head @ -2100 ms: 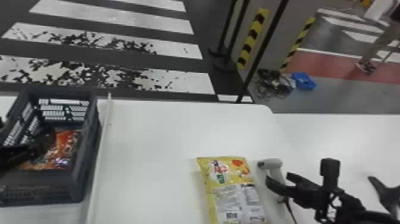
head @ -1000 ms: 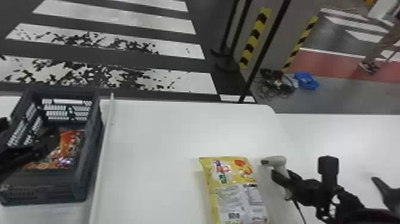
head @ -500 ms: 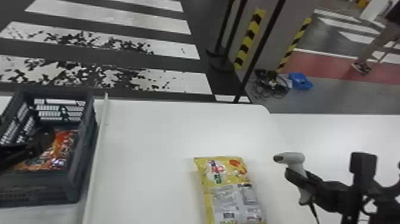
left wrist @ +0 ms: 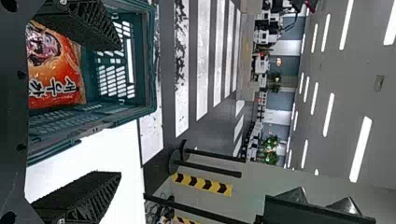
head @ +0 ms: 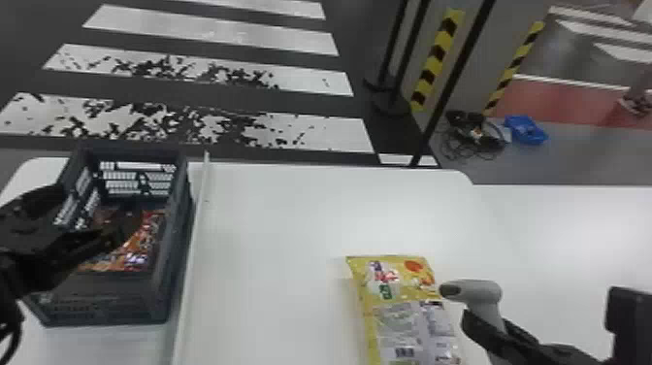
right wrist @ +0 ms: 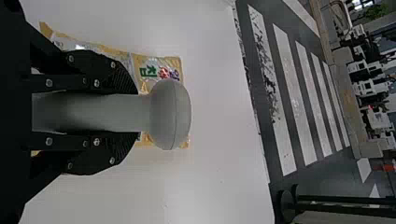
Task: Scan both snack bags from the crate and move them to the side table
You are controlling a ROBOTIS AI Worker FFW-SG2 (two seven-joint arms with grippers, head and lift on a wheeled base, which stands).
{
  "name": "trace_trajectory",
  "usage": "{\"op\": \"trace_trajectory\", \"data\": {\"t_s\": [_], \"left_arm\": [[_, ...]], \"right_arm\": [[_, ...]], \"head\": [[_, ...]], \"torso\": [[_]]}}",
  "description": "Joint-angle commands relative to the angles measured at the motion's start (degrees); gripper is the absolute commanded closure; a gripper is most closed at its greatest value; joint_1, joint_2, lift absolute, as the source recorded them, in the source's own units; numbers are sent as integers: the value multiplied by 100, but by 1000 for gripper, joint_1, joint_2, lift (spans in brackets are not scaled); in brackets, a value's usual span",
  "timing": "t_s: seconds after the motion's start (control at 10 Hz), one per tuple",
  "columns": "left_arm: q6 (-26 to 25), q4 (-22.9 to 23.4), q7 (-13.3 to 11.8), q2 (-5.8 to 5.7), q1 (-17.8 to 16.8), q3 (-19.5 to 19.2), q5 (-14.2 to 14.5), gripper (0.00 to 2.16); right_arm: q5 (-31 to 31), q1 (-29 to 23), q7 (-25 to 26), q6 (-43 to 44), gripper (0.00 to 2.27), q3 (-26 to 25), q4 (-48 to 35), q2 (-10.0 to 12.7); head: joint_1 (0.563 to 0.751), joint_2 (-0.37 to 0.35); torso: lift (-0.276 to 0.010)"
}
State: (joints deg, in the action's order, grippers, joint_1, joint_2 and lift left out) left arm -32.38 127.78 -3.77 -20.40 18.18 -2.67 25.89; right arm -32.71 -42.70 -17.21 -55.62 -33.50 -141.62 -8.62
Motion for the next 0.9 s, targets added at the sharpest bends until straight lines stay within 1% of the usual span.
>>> {"op": "trace_trajectory", "data": {"t_s": [0.0,0.1,0.3,0.6,0.8], "left_arm": [[43,-7,-9,-25,-8,12,38,33],[113,-42,0,-8,-16,21,38,33],[218,-104,-9,18,-34,109,38,33],[218,-148,0,71,-95,214,21,33],[218,-112,0,71,-78,206,12,33]], "right_arm": [[45,-230,24,-217,2240,212,-367,308],[98,-397,112,-305,2240,318,-543,344],[186,-660,130,-498,2240,441,-683,352],[388,-942,139,-604,2243,748,-806,326],[634,-907,139,-551,2243,1056,-727,300]], "head": [[695,-195],[695,-163],[695,-129],[695,-122],[695,-113]], "torso": [[-95],[-95],[-95],[-95],[-95]]}}
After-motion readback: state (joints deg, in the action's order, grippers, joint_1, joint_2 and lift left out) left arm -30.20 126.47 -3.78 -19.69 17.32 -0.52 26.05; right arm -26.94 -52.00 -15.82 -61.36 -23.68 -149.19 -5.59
